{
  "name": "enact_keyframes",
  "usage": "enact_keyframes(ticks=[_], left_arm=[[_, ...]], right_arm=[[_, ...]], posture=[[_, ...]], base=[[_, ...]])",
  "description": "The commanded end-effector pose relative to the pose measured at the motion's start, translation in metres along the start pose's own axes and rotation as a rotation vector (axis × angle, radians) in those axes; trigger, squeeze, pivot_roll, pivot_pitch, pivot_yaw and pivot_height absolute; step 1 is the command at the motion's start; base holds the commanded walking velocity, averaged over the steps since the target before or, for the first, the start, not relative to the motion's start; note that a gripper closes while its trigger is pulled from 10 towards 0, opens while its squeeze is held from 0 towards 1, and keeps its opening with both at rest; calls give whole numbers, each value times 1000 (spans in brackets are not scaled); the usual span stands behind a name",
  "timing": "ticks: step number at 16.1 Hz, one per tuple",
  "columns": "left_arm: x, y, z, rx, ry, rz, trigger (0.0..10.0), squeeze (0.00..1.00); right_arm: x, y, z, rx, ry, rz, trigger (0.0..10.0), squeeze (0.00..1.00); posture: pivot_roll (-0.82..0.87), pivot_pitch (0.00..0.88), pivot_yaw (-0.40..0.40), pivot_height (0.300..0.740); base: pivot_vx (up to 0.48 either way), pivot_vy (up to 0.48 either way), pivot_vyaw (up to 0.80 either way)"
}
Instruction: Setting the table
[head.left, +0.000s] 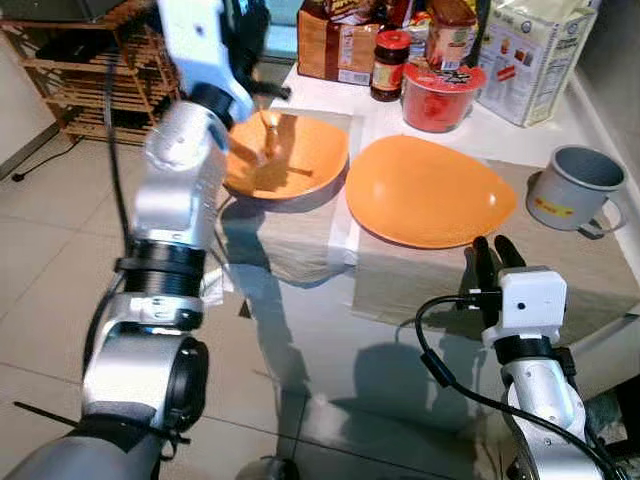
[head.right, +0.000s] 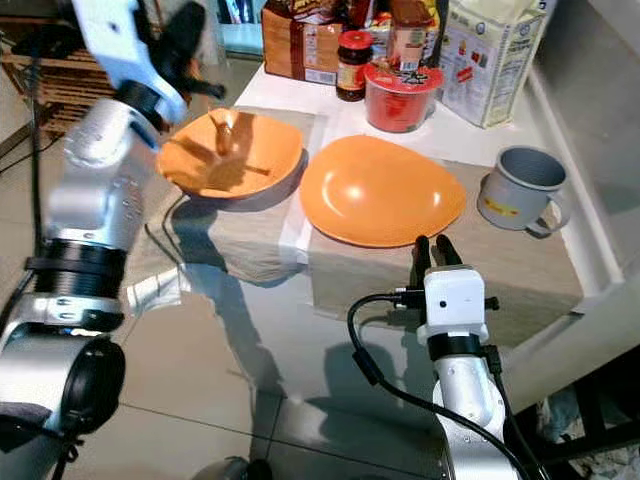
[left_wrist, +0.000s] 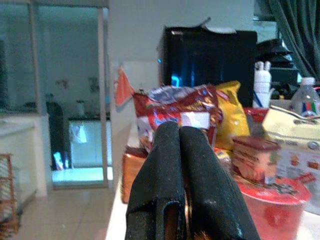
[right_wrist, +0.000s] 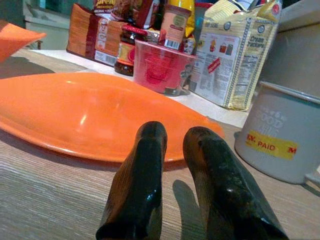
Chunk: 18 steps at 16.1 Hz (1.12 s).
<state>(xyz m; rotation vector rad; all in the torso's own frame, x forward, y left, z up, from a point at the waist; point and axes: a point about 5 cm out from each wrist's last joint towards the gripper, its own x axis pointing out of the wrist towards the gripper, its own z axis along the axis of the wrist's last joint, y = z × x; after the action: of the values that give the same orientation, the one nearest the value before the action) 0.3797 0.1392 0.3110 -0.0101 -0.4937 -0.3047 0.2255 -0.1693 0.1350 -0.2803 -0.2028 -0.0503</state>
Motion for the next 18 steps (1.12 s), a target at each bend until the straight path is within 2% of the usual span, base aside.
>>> enact_keyframes(ticks=[1, 4, 5, 7, 9, 10, 11, 12, 13, 14, 15, 18], left_arm=[[6, 5, 26, 24, -76, 11, 0, 0], [6, 47, 52, 101, -116, 114, 0, 0], [5, 51, 55, 109, -121, 126, 0, 0], [-2, 77, 69, 176, -137, 194, 0, 0], [-13, 101, 63, 260, -72, 247, 0, 0], [-16, 105, 59, 278, -51, 253, 0, 0], [-34, 121, 35, 348, 70, 281, 0, 0], [-43, 127, 24, 363, 118, 299, 0, 0], [-62, 133, 2, 366, 206, 297, 0, 0], [-73, 132, -10, 361, 248, 284, 0, 0], [-81, 126, -21, 329, 282, 256, 0, 0], [-93, 109, -40, 256, 325, 199, 0, 0]], right_arm=[[1, 2, -2, -8, -1, 9, 10000, 0], [1, 3, -4, -10, 2, 14, 10000, 0], [1, 3, -5, -10, 3, 15, 10000, 0], [1, 4, -6, -9, 4, 22, 10000, 0], [2, 5, -7, -7, 2, 28, 10000, 0], [2, 5, -7, -6, 2, 29, 10000, 0], [3, 6, -7, -3, 2, 33, 10000, 0], [3, 6, -8, 8, 7, 37, 10000, 0], [3, 5, -8, 19, 14, 39, 10000, 0], [3, 5, -8, 15, 12, 37, 10000, 0], [4, 4, -8, 14, 11, 39, 10000, 0], [6, 5, -8, 13, 4, 52, 10000, 0]], posture=[[-31, 54, 35, 740], [-18, 51, 28, 740], [-16, 52, 28, 740], [-5, 51, 23, 740], [5, 50, 22, 740], [5, 50, 22, 740], [14, 51, 24, 740], [14, 51, 28, 740], [18, 54, 27, 740], [19, 55, 27, 740], [24, 55, 22, 740], [28, 51, 17, 740]], base=[[0, 0, 0], [0, 0, 0], [0, 0, 0], [0, 0, 0], [0, 0, 0], [0, 0, 0], [0, 0, 0], [0, 0, 0], [0, 0, 0], [0, 0, 0], [0, 0, 0], [0, 0, 0]])
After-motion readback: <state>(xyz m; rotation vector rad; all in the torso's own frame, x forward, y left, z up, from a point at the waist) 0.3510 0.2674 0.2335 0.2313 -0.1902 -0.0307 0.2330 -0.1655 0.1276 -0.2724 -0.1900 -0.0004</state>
